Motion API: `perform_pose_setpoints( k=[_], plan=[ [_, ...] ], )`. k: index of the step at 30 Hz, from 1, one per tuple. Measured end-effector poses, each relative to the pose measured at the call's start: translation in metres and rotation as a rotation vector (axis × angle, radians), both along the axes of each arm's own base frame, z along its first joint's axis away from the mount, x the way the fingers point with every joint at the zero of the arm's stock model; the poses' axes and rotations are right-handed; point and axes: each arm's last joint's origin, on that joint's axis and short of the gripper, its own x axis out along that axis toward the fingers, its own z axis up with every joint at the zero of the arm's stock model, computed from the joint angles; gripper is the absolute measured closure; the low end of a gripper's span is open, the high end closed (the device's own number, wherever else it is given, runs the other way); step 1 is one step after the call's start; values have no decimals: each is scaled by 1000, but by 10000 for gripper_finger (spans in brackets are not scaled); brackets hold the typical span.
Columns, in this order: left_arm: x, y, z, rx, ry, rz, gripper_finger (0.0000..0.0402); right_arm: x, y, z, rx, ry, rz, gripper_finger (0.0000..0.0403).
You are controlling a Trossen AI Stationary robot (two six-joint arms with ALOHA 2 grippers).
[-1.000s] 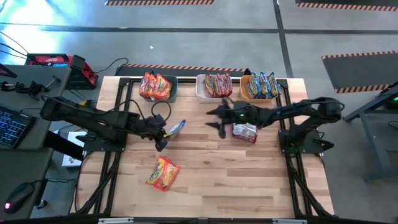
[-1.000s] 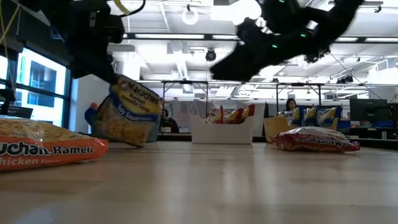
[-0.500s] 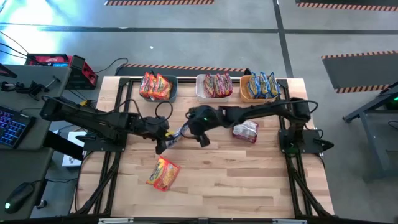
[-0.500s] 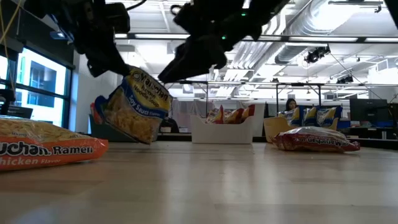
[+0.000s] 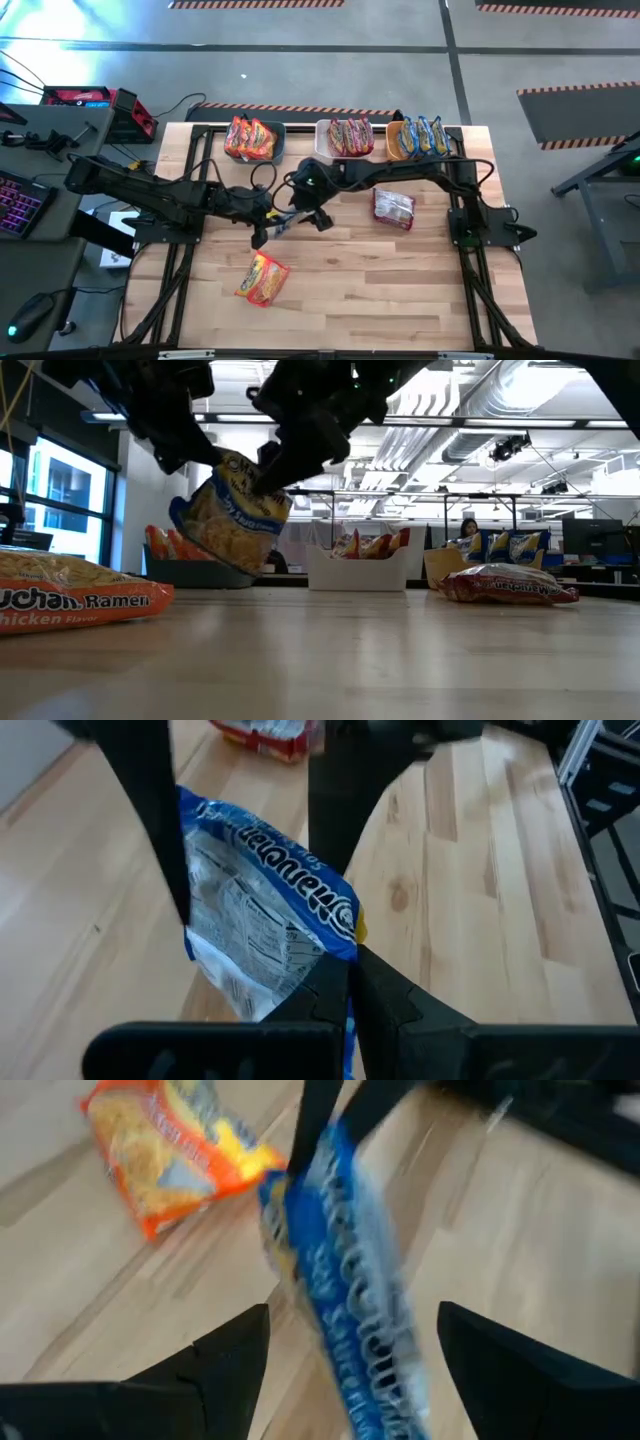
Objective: Sort Maruchan noodles
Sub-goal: Put the blue noodle pack into the yellow bin
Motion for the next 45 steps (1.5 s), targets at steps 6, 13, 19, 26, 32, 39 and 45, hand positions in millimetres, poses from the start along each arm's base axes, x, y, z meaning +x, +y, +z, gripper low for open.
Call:
perform_pose_setpoints(
  k=[6, 13, 19, 26, 32, 39, 45],
  plan=[
    [1, 0, 2, 13, -23, -4, 401, 1, 0, -5, 28, 25, -21, 152],
    [1, 1, 1, 22, -20, 9, 401, 2, 0, -4, 41, 21, -35, 208],
    [1, 2, 2, 55, -30, 77, 400, 1, 0, -5, 38, 24, -38, 268],
    [1, 4, 2, 100, -32, 114, 348, 1, -1, -5, 15, 26, -61, 328],
    [0, 2, -7, 171, -81, 118, 291, 0, -6, -4, -4, 35, -90, 336],
    [-8, 2, -35, 184, -261, 102, 269, -4, -9, -3, -29, 68, -122, 337],
    [-12, 11, -29, 309, -523, 112, 268, -13, -16, 10, -65, 76, -172, 338]
  ],
)
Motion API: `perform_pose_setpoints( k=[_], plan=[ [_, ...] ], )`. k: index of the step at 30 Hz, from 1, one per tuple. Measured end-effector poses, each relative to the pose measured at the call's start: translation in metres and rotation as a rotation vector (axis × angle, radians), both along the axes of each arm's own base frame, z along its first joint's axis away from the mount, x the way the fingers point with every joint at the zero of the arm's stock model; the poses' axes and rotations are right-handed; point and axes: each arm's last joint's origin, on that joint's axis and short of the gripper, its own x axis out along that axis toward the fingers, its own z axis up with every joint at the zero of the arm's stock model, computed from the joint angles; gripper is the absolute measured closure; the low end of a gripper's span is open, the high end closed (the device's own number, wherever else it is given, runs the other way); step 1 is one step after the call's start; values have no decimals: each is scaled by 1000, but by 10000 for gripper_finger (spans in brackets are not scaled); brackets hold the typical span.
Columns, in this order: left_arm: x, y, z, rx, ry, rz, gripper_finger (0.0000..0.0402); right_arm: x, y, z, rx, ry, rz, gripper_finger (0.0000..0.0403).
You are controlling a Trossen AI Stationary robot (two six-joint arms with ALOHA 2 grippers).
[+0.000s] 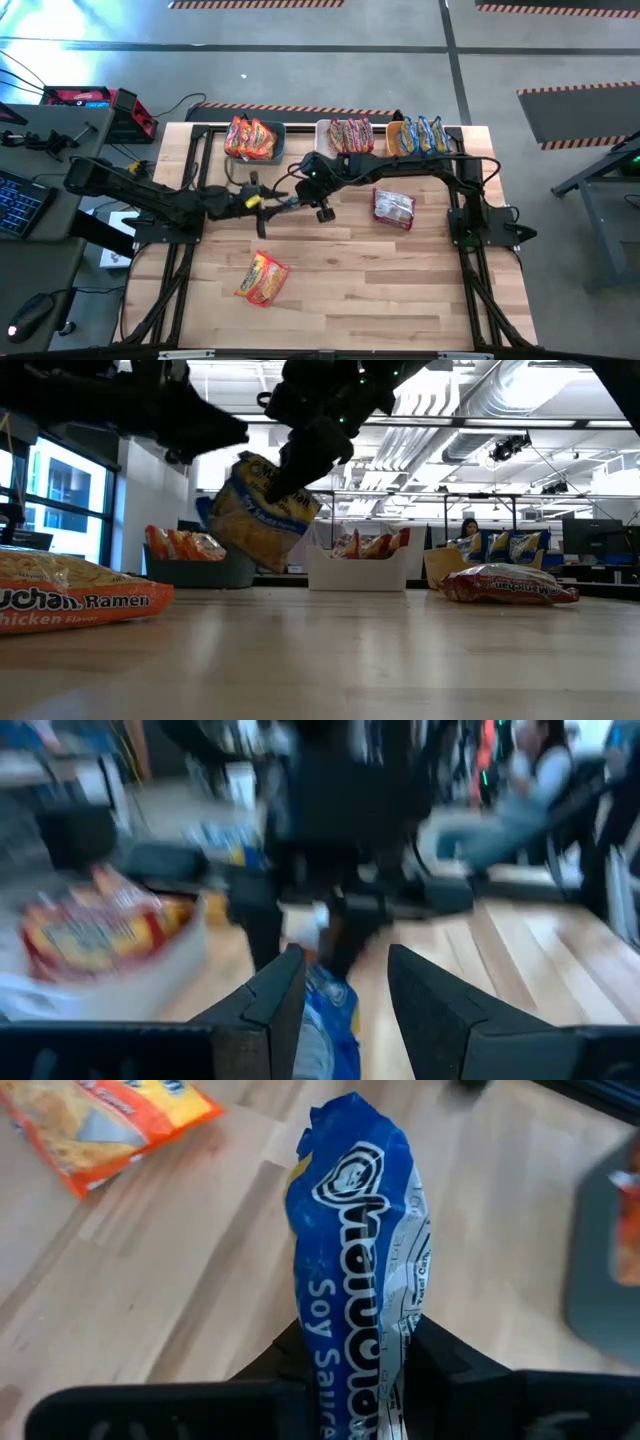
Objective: Sort Maruchan noodles
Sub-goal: Put the blue noodle pack into the yellow bin
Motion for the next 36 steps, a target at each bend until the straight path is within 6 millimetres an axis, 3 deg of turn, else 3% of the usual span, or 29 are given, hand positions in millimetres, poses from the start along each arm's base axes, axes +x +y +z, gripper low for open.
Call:
perform_pose_setpoints(
  k=[9, 16, 31, 36],
  plan=[
    [-8, 22, -8, 47, -56, 88, 268, -27, -24, 37, 9, 6, -207, 338],
    [-11, 25, -14, 29, -39, 104, 268, -54, -51, 63, 85, 10, -536, 338],
    [-11, 25, -15, -5, -37, 105, 268, -143, -135, 121, 301, 204, -1289, 338],
    [-11, 25, -18, -4, -8, 104, 268, -176, -162, 121, 353, 296, -1478, 338]
  ],
)
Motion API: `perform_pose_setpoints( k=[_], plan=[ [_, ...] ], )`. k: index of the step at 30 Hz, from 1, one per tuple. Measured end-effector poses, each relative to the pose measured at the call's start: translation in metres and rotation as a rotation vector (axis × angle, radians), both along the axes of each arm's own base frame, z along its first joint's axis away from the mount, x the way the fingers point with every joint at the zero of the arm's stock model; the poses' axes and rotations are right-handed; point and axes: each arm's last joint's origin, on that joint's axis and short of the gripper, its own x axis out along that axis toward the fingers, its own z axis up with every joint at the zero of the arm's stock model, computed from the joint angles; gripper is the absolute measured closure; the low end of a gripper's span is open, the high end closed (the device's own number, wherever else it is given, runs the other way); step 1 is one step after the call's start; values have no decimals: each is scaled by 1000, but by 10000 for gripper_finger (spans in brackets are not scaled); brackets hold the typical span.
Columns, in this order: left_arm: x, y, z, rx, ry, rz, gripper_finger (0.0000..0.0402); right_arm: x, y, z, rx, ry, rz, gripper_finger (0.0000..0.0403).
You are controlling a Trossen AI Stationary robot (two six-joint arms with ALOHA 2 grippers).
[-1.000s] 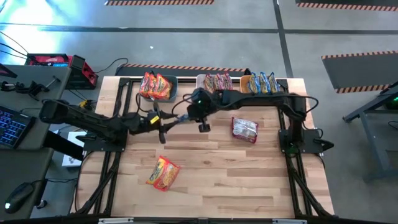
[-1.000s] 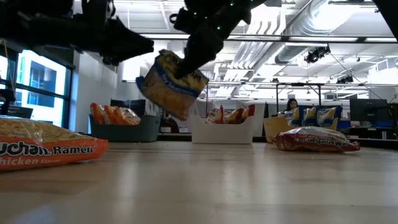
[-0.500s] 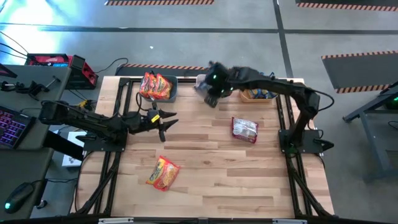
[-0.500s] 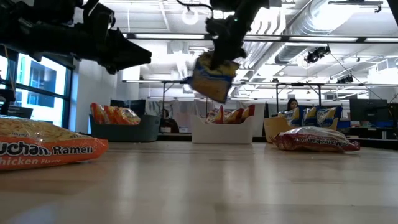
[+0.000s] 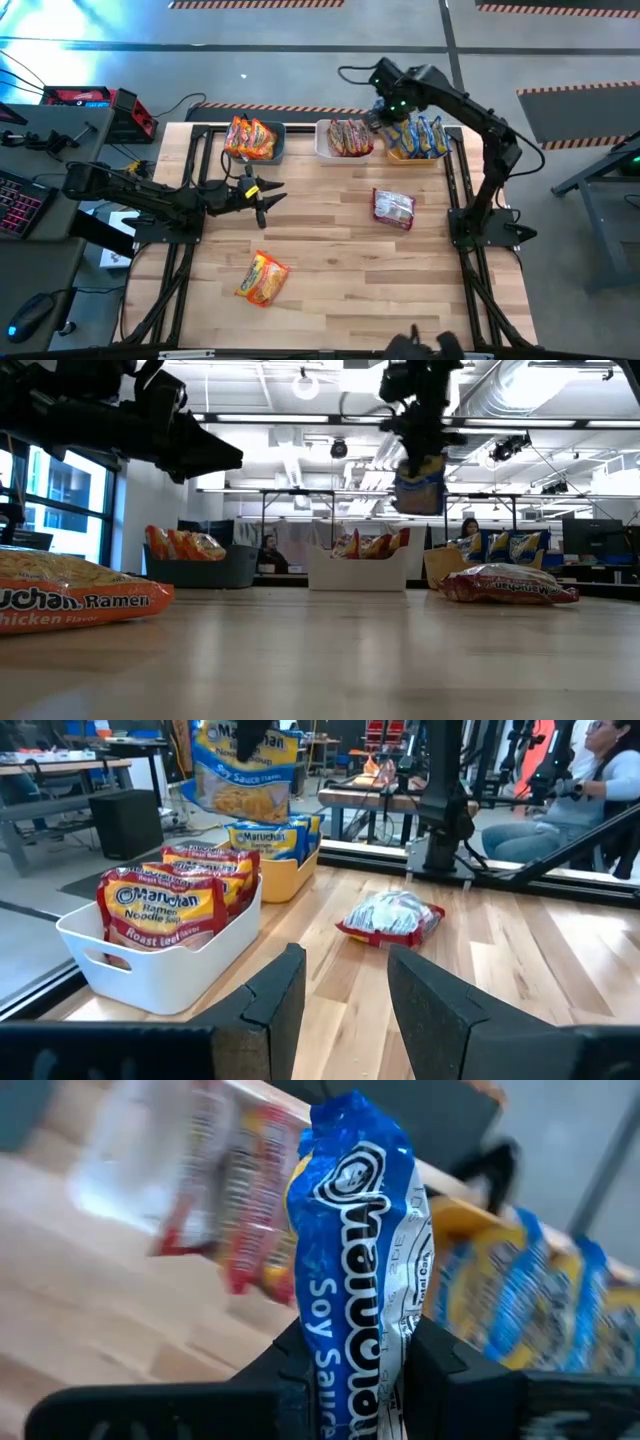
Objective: Sort Maruchan noodles
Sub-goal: Put the blue noodle pack into the yellow bin
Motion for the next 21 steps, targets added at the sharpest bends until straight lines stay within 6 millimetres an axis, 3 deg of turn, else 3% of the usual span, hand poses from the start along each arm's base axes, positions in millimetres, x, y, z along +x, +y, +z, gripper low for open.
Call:
perform_pose_setpoints(
  k=[11, 21],
  plan=[
    [0, 0, -2, -24, 18, 2, 268, -46, -43, -60, 155, 93, -234, 338],
    [0, 0, -2, -25, 12, 2, 268, -57, -60, -93, 165, 4, -305, 339]
  ],
)
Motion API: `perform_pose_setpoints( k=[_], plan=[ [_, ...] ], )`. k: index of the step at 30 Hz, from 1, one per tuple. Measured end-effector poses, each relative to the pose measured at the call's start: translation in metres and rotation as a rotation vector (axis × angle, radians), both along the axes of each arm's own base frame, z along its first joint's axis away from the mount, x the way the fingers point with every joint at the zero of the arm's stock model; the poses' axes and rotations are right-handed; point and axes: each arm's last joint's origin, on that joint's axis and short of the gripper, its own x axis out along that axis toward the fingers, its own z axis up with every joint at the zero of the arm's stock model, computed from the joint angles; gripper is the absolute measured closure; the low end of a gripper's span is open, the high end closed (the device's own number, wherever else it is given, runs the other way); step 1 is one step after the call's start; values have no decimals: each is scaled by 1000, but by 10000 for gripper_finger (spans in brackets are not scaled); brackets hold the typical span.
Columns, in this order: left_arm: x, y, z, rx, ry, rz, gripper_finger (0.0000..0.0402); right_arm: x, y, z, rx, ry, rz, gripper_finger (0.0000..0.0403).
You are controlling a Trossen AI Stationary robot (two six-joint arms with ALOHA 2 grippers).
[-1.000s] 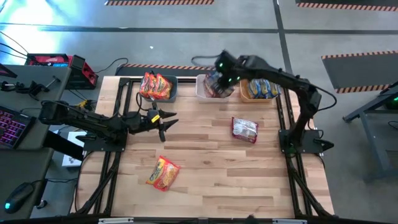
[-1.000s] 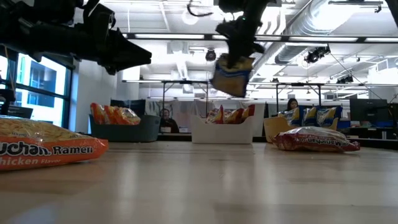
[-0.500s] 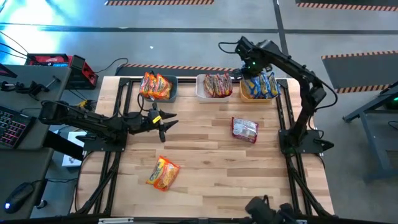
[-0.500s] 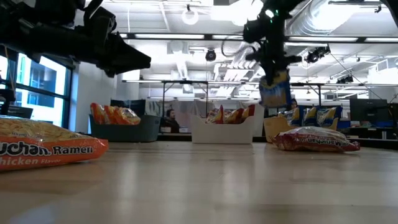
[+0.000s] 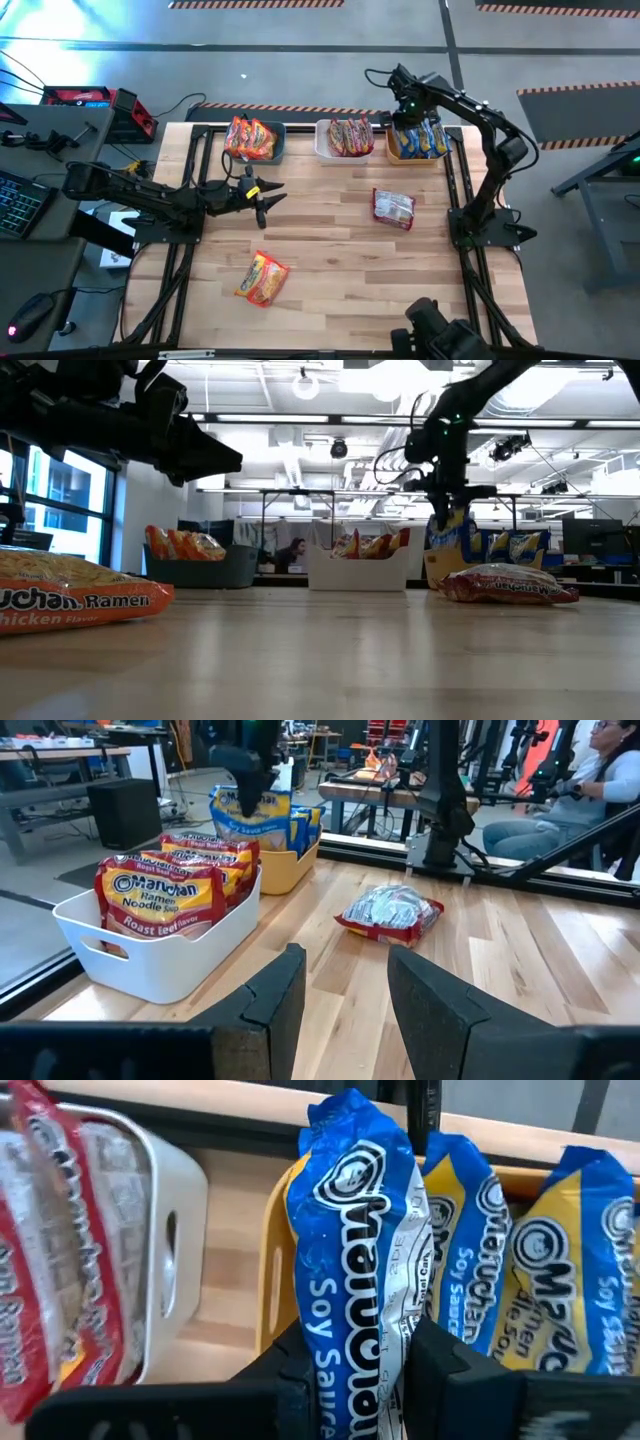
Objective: Sort Maruchan noodles
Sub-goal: Put the blue noodle pack into the yellow bin
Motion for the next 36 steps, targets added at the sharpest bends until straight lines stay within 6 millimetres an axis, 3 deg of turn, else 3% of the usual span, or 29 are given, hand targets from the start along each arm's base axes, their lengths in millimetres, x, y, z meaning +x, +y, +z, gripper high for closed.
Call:
perform_pose_setpoints(
  k=[23, 36],
  plan=[
    [0, 0, 0, -16, -5, 2, 268, -5, -1, -46, -9, -25, -33, 339],
    [0, 0, 0, -16, -5, 1, 268, -7, -2, -49, -33, -4, -15, 310]
  ],
)
